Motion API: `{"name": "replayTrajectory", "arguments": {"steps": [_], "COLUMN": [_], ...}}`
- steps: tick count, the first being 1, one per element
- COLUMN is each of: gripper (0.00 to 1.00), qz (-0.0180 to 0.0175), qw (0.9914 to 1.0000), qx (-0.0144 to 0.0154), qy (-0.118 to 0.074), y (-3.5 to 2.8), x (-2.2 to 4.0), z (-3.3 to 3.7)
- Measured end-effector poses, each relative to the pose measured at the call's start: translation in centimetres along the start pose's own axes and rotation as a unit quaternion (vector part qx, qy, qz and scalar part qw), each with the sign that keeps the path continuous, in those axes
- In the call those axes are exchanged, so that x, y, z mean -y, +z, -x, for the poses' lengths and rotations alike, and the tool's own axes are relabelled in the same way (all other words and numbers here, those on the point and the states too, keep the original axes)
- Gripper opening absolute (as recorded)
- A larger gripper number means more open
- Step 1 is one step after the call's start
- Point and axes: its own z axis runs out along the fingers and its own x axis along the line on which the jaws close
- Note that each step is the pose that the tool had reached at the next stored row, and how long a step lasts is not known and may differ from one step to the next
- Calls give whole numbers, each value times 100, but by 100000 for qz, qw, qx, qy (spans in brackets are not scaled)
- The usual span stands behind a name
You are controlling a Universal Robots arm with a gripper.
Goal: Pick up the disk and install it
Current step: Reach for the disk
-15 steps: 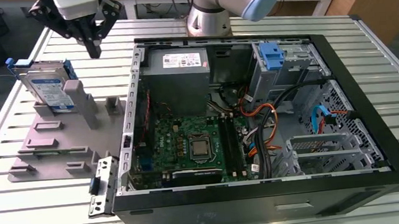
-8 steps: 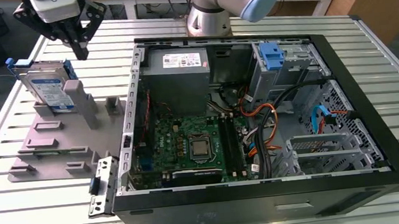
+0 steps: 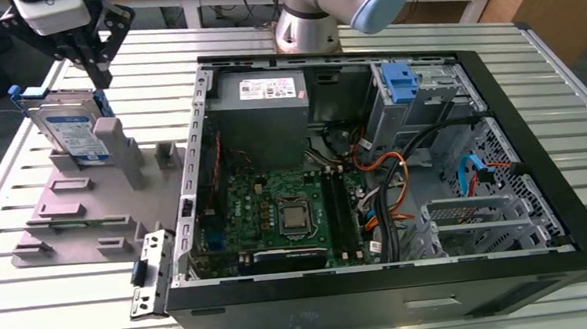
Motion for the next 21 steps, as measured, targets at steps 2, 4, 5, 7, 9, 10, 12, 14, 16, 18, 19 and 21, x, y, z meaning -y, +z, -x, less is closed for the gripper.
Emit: {"name": "replayTrajectory", "arguments": {"steps": [2,4,5,7,9,10,12,14,16,18,19,21], "gripper": [11,11,11,11,11,11,11,11,11,11,11,11], "qz": [-7,-7,-3,-6,-5,-4,0,-8,-6,-5,-7,-6], "qw": [100000,100000,100000,100000,100000,100000,100000,100000,100000,100000,100000,100000], "qx": [-6,-6,-1,-2,-1,2,5,-1,5,6,3,2], "qy": [21,44,50,68,89,100,131,167,188,198,195,201], "y": [13,26,33,45,59,66,84,98,112,126,131,143], "x": [-16,-32,-39,-56,-73,-83,-105,-124,-138,-148,-153,-163], "z": [-56,-113,-141,-199,-254,-279,-326,-372,-421,-482,-511,-570]}}
